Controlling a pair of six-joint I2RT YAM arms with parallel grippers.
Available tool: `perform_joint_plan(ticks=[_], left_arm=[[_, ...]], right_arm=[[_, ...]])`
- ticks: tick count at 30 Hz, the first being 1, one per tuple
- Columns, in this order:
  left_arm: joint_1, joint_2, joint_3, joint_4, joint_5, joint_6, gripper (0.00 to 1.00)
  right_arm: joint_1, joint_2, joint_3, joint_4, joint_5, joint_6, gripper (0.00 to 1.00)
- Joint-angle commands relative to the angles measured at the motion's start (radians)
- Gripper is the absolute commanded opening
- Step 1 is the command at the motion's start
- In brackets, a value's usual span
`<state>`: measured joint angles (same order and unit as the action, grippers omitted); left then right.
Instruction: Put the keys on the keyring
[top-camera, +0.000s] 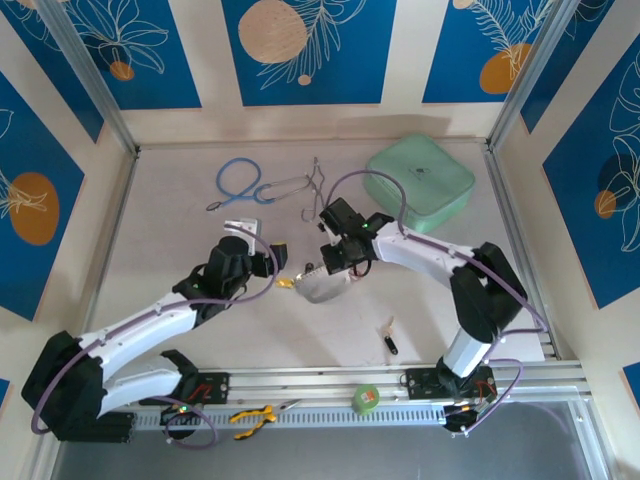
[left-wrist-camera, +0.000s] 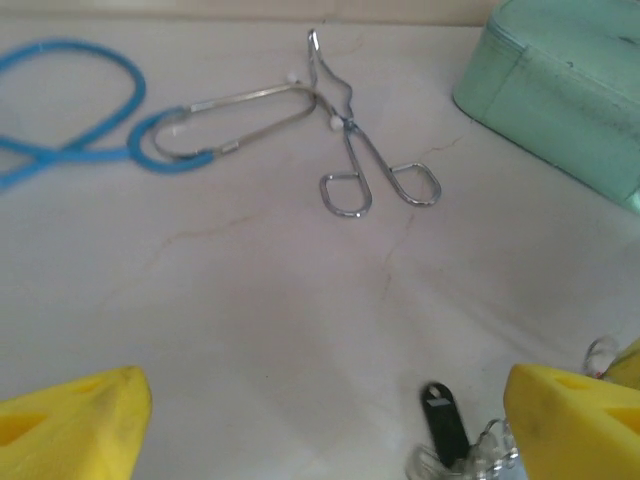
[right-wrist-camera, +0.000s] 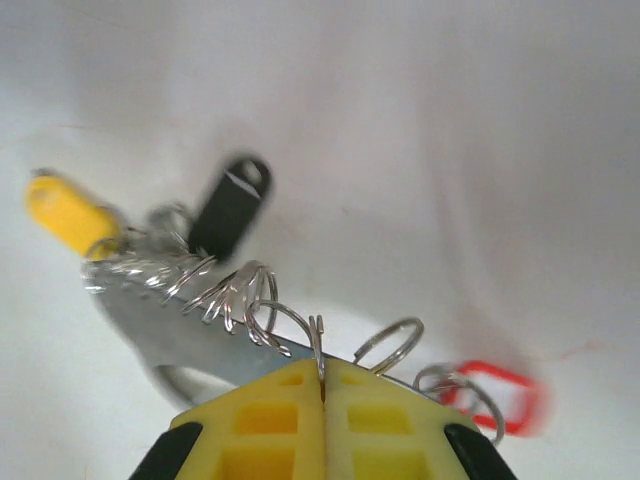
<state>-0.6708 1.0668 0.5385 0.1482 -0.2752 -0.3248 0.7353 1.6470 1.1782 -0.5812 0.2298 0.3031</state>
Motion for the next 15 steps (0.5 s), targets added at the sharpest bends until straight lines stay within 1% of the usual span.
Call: perform_joint_plan(ticks=[1,4,6,8,9,10,11,14,15], left_arm=[[-0.006,-0.038,0.049,0.020,-0.015,0.276,0.88],[-0.008,-0.063,0.068,0.023,-0.003,0.415,0.79],[-0.008,-0.081,0.076,0.018,0.054,0.510,0.72],[-0.006,-0.096,0.076,0.004,0.167,0.619,0.58],[-0.009,-0.103,0.074,-0.008,0.247,0.688,0.46],[-0.009,-0.108,0.074,-0.026,0.315,0.740,0.36],[-0.009,-0.111,0.075,-0.041,0.355,0.770,0.32],[-0.009,-0.110,0.066,-0.048,0.429,0.814,0.27],[-0.008,-0.112,0.056,-0.041,0.469,0.837,0.24]], right_arm=[[0.007,-0.105,-0.028,0.127,0.038,-0.231,0.00],[0.008,-0.204,-0.105,0.264,-0.041,-0.369,0.00],[0.002,-0.264,-0.156,0.343,-0.105,-0.430,0.00],[-0.012,-0.311,-0.194,0.401,-0.187,-0.478,0.00],[-0.020,-0.327,-0.209,0.416,-0.221,-0.504,0.00],[-0.025,-0.337,-0.218,0.428,-0.246,-0.525,0.00],[-0.029,-0.345,-0.224,0.429,-0.277,-0.545,0.00],[-0.040,-0.360,-0.236,0.423,-0.359,-0.601,0.00],[-0.042,-0.364,-0.239,0.420,-0.389,-0.619,0.00]])
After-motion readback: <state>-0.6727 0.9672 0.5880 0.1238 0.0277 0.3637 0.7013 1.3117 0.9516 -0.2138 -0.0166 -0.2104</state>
